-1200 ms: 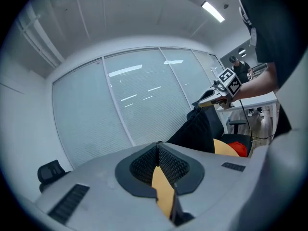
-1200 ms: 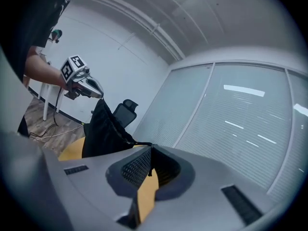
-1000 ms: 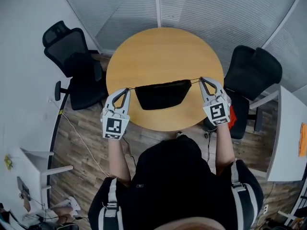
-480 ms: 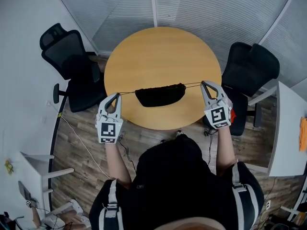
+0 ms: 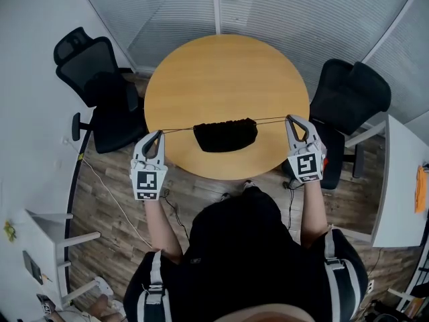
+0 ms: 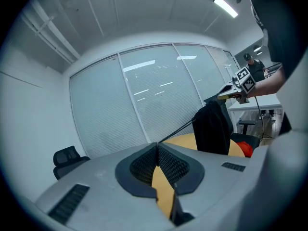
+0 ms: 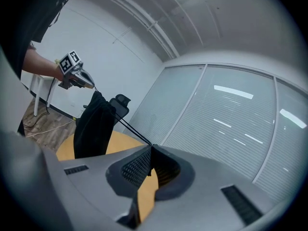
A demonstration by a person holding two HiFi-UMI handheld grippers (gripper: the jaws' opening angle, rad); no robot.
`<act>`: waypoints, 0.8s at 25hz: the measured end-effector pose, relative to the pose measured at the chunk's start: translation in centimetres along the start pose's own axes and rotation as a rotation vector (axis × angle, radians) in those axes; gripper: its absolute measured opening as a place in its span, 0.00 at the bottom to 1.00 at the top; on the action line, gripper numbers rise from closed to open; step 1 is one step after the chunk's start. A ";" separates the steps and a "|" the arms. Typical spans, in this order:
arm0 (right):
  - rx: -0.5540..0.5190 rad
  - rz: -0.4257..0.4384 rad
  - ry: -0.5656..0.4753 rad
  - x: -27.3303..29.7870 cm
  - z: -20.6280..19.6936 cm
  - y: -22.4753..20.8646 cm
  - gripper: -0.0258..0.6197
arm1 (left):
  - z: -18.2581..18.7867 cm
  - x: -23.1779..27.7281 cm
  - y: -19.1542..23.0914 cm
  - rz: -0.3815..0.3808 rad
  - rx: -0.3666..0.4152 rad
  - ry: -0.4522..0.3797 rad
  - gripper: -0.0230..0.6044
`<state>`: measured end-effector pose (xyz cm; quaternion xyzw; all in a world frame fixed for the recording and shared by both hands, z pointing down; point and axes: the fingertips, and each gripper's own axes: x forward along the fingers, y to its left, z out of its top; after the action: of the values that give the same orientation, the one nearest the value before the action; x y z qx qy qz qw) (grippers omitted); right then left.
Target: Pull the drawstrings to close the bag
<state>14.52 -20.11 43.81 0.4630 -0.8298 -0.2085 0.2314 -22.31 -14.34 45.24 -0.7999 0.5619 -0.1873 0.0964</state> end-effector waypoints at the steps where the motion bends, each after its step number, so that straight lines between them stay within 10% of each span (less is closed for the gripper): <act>1: -0.009 -0.013 -0.001 -0.1 0.0 -0.1 0.13 | -0.2 -0.1 0.1 0.002 -0.002 0.003 0.07; 20: 0.034 -0.037 0.076 0.5 -2.9 -0.3 0.13 | -4.8 -1.3 4.0 0.140 -0.127 0.098 0.07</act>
<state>16.21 -21.05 46.10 0.4895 -0.8153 -0.1808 0.2510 -28.10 -14.23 47.90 -0.7530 0.6313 -0.1830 0.0306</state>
